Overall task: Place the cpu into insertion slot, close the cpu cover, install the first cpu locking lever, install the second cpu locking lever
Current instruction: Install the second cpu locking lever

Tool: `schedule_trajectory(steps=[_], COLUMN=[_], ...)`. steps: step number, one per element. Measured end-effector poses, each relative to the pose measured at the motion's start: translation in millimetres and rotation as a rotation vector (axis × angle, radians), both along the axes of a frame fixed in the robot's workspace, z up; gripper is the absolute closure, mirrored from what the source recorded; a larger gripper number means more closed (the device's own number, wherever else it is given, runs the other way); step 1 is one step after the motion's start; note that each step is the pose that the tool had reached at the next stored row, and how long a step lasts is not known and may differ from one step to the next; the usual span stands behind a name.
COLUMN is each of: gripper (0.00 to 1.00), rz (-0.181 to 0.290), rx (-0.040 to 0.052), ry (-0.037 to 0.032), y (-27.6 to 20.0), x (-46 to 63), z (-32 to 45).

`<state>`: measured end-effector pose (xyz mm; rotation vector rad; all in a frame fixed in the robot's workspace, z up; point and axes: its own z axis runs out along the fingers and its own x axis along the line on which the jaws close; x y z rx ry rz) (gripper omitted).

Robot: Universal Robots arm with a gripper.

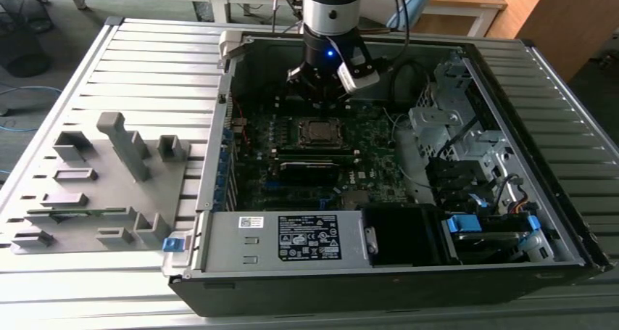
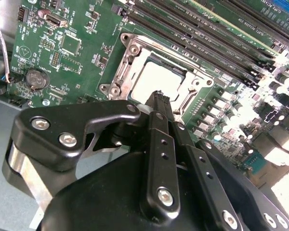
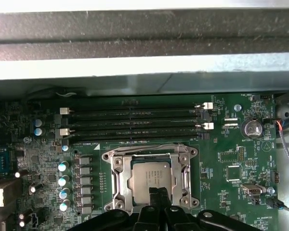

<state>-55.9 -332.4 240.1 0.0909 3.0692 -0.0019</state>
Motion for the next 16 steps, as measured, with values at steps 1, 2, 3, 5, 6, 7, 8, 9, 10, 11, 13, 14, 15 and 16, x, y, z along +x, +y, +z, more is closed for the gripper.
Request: schedule_trajectory(steps=[1, 2, 3, 5, 6, 7, 8, 9, 10, 11, 13, 14, 15, 16], gripper=[0.9, 0.9, 0.9, 0.9, 0.9, 0.9, 0.9, 0.9, 0.9, 0.9, 0.9, 0.9, 0.9, 0.9], rz=[0.0, 0.0, 0.0, 0.0, 0.0, 0.0, 0.0, 0.0, 0.0, 0.0, 0.0, 0.0, 0.0, 0.0], rx=[0.0001, 0.0001, 0.0001, 0.0001, 0.0001, 0.0, 0.0001, 0.0001, 0.0, 0.0, 0.0001, 0.0001, 0.0001, 0.0002], ry=[-0.0001, -0.0001, -0.0001, -0.0001, -0.0001, 0.0, -0.0001, -0.0001, 0.0, 0.0, -0.0001, -0.0001, -0.0001, -0.0001], y=[-0.6, -1.2, -1.8, -2.9, -3.4, -4.0, -4.5, -5.0, -5.7, -6.4, -8.2, -9.2, -9.9, -10.2], x=[0.0, 0.0, 0.0, 0.0, 0.0, 0.0, 0.0, 0.0, 0.0, 0.0, 0.0, 0.0, 0.0, 0.0], z=[0.0, 0.0, 0.0, 0.0, 0.0, 0.0, 0.0, 0.0, 0.0, 0.0, 0.0, 0.0, 0.0, -0.1])
